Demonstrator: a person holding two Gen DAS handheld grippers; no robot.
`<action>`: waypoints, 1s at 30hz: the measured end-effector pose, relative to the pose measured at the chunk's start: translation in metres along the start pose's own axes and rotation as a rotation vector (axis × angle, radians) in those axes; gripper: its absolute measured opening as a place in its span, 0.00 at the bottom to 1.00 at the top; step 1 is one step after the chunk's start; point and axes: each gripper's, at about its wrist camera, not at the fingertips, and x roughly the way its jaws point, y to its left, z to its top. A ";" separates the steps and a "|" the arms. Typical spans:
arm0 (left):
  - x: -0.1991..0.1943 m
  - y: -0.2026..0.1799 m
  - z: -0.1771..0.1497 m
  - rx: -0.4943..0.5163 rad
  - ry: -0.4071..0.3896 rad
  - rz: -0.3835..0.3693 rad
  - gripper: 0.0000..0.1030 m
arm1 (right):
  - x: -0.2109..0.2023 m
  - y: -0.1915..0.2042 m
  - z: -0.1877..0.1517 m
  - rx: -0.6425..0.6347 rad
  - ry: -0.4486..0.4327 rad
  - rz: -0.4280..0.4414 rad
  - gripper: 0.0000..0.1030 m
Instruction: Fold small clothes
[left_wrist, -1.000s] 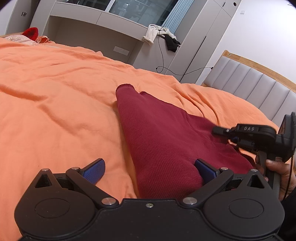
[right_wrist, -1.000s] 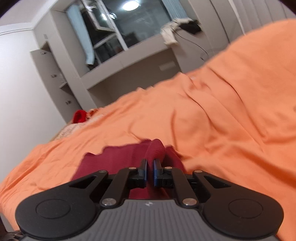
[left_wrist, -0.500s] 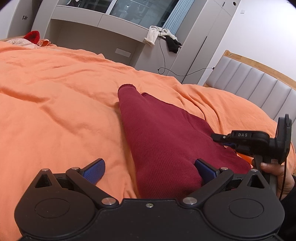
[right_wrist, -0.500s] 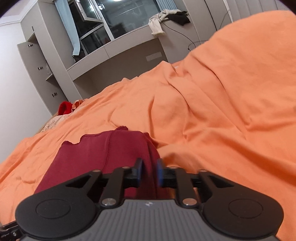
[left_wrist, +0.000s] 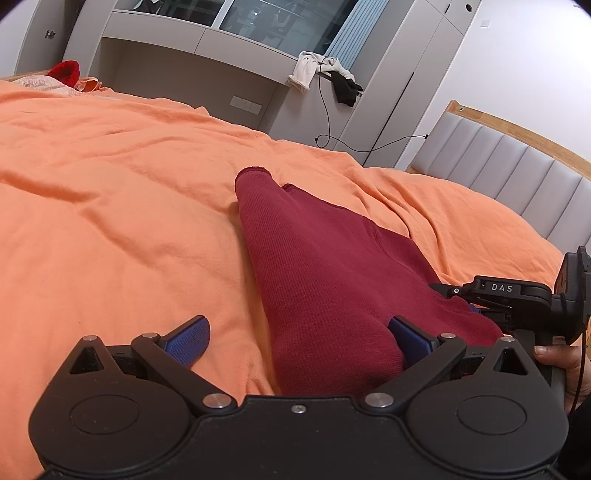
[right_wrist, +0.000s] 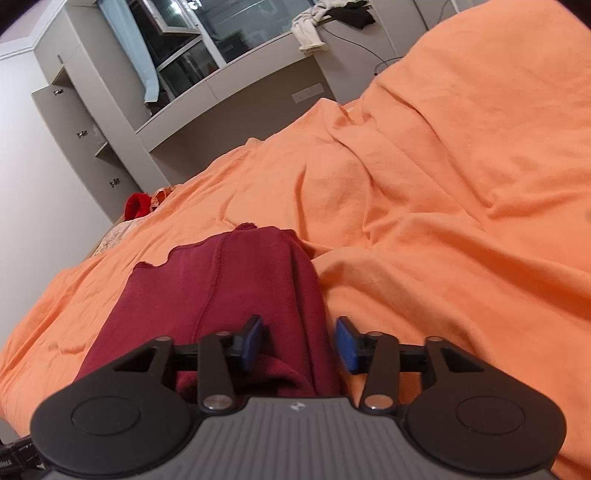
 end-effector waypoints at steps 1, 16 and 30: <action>0.000 0.000 0.000 0.000 0.000 0.000 1.00 | 0.000 -0.002 0.000 0.014 0.000 -0.003 0.61; 0.000 0.000 0.000 0.000 0.000 0.000 1.00 | 0.014 -0.017 -0.010 0.189 0.043 0.128 0.87; 0.001 -0.001 -0.001 0.000 -0.002 0.001 1.00 | 0.018 -0.009 -0.014 0.123 0.034 0.094 0.87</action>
